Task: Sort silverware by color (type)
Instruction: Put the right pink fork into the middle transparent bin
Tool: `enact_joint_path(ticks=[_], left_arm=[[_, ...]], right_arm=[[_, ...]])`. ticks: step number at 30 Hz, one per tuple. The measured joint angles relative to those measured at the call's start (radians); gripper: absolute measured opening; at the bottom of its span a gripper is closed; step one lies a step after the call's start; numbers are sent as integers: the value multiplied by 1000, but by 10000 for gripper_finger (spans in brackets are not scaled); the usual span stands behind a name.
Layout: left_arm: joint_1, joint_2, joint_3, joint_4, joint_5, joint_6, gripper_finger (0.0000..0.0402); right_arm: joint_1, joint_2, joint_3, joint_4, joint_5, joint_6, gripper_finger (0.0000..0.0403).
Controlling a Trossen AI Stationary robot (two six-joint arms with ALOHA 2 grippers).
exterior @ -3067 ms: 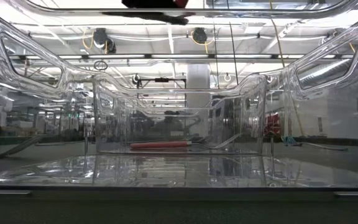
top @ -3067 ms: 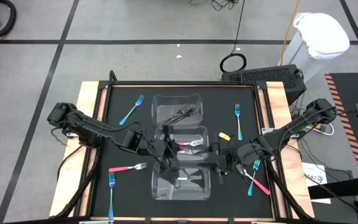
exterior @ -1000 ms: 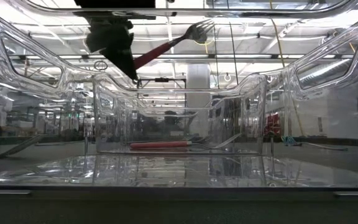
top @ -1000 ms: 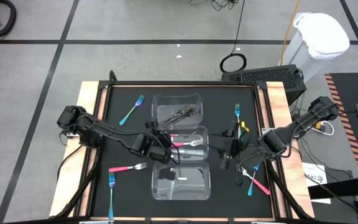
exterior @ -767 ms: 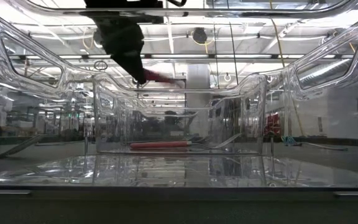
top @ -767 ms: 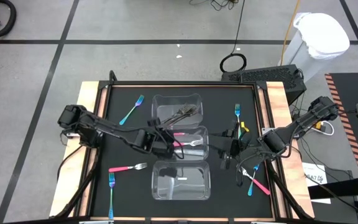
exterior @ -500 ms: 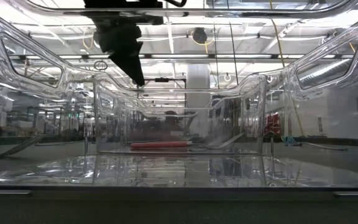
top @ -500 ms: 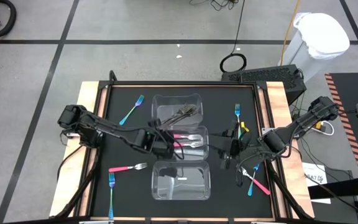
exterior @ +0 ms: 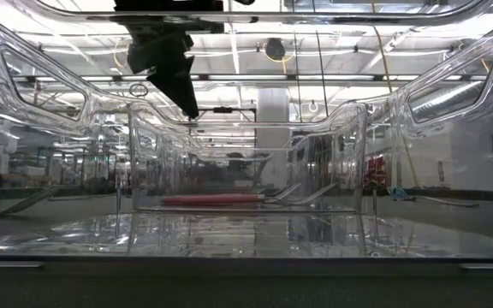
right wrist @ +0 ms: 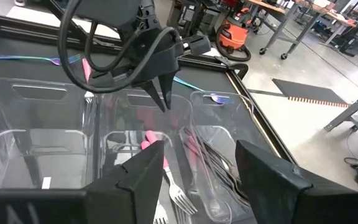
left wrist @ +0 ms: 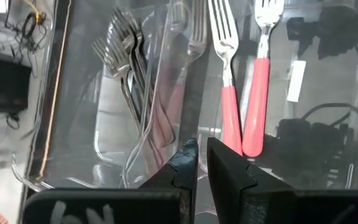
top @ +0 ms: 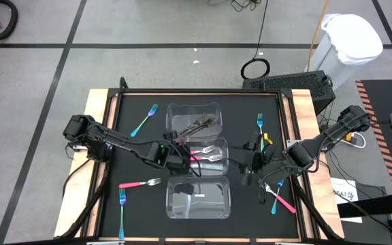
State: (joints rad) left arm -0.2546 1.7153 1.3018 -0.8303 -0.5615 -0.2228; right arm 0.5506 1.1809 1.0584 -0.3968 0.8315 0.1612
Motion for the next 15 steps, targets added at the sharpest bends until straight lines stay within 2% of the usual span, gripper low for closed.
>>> enact_joint_path(ticks=[7,15], left_arm=[[-44,-29,0,13,1,56,38],[-128,-139,0,14,1,16,38]], right_arm=[[48,0,0,-2,-26,45,196],[141,53,54,-18,-76,189,188]])
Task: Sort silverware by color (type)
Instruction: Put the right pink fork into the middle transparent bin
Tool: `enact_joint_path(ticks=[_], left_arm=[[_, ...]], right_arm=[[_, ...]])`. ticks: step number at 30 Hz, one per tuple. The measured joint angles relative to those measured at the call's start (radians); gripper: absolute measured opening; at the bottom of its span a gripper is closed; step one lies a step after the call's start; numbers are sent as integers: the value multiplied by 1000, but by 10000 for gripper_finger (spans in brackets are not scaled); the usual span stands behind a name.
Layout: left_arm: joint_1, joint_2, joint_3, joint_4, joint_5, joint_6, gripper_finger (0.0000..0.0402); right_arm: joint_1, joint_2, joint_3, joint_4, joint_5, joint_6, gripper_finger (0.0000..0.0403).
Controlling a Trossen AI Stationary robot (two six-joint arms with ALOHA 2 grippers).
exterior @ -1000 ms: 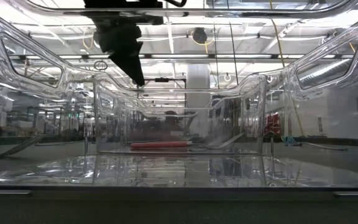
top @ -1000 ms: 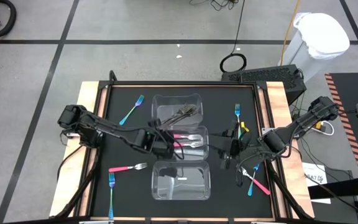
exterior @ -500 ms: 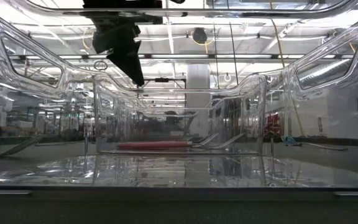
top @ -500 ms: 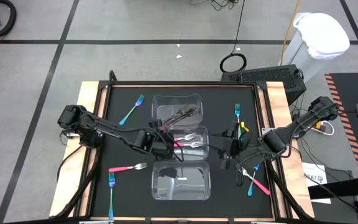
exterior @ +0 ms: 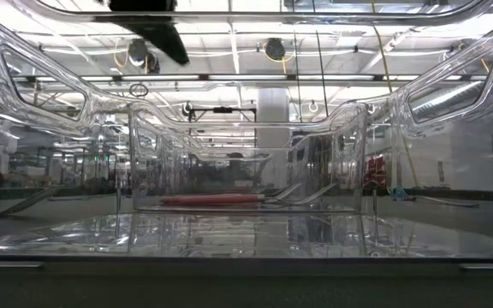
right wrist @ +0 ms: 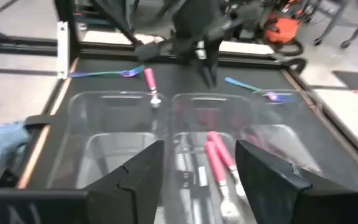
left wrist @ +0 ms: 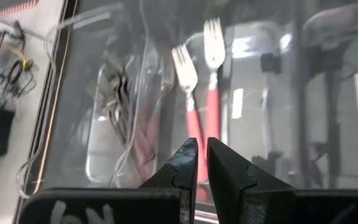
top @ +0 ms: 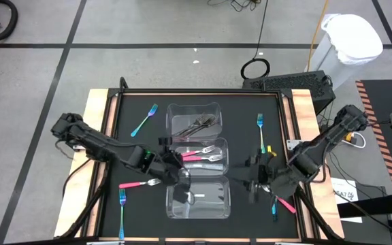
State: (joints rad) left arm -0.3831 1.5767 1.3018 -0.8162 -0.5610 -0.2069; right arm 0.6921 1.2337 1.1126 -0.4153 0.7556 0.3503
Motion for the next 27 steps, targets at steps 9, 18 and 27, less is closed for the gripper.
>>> enact_joint_path(ticks=[9,18,27], left_arm=[[-134,-28,0,24,-16,-88,38],[-197,-28,1,102,-19,-200,38],[-206,-28,1,246,-22,-203,38]], right_arm=[[65,277,259,-449,-84,376,167],[121,451,345,-761,-326,704,167],[210,505,345,-813,-470,825,167]])
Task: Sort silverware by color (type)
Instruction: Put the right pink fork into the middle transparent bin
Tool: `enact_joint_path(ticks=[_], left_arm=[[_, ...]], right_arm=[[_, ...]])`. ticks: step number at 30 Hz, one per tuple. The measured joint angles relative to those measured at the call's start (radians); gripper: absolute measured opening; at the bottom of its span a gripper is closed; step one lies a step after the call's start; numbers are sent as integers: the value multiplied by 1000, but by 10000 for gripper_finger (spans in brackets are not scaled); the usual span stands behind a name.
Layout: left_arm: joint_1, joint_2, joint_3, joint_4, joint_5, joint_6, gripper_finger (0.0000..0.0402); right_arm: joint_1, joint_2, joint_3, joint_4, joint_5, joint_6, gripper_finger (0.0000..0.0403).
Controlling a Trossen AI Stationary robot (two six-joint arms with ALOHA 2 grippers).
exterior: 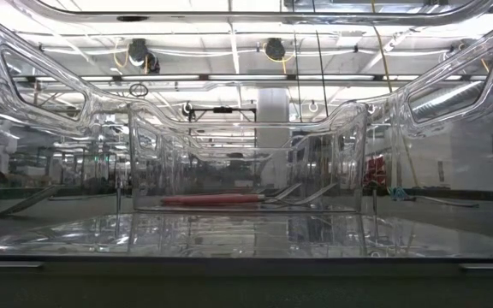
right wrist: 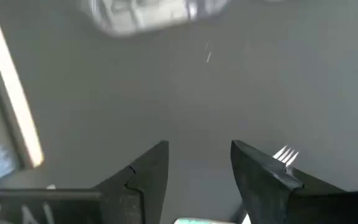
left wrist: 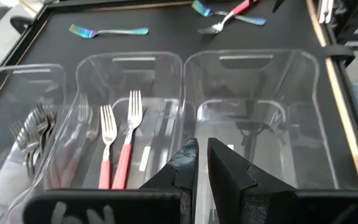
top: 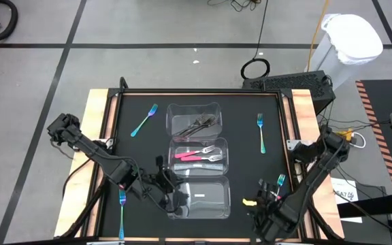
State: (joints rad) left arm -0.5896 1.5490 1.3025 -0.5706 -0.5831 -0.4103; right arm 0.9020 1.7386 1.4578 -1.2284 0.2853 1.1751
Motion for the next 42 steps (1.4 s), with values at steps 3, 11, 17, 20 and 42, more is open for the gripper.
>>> enact_joint_path(ticks=[3,11,17,20,42], left_arm=[[0,0,0,34,-1,25,38],[0,0,1,40,-1,30,38],[0,4,1,41,-1,-3,38],[0,20,1,47,-1,-3,38],[5,38,1,67,1,5,38]], right_arm=[[34,0,0,-53,-44,109,167],[116,0,0,-149,-160,227,167],[162,-1,-10,-142,-155,249,167],[182,-1,-47,-127,-155,284,176],[206,-1,-390,122,-131,269,255]])
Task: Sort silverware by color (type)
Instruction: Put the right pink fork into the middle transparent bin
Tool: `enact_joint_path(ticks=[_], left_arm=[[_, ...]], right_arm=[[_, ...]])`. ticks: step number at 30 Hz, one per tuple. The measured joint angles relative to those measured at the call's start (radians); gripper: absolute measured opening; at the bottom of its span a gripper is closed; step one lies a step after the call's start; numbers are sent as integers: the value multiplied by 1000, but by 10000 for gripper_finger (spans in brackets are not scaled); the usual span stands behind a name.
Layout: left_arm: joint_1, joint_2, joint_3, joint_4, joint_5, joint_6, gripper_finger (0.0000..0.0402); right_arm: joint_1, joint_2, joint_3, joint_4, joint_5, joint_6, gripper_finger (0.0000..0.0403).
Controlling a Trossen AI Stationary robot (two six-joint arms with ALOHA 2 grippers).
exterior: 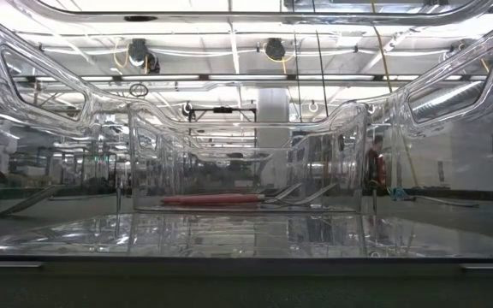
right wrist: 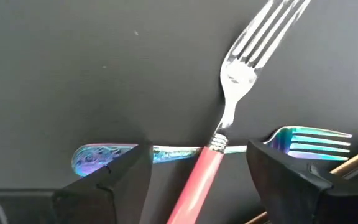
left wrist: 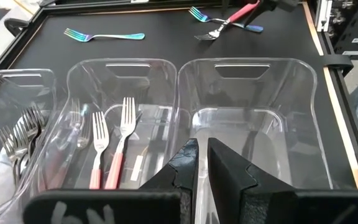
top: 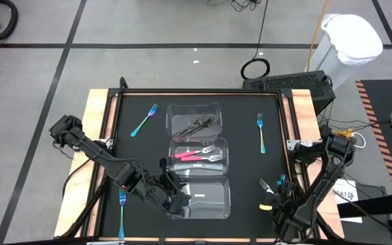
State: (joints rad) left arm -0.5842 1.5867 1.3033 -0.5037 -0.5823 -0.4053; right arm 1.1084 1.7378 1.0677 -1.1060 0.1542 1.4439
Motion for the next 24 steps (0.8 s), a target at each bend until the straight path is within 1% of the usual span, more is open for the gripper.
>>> enact_joint_path(ticks=[7,10,14,17,24], left_arm=[[-1,0,0,3,5,-2,38],[-1,0,0,3,5,-7,38],[-4,0,0,3,5,-7,38],[-10,0,0,3,5,-8,38],[-26,0,0,3,5,-7,38]], right_arm=[[0,-5,-48,27,15,57,254],[1,-3,-54,30,34,63,254],[0,-2,-54,61,29,69,248],[0,-2,-55,85,24,96,230],[0,-3,-74,127,25,144,174]])
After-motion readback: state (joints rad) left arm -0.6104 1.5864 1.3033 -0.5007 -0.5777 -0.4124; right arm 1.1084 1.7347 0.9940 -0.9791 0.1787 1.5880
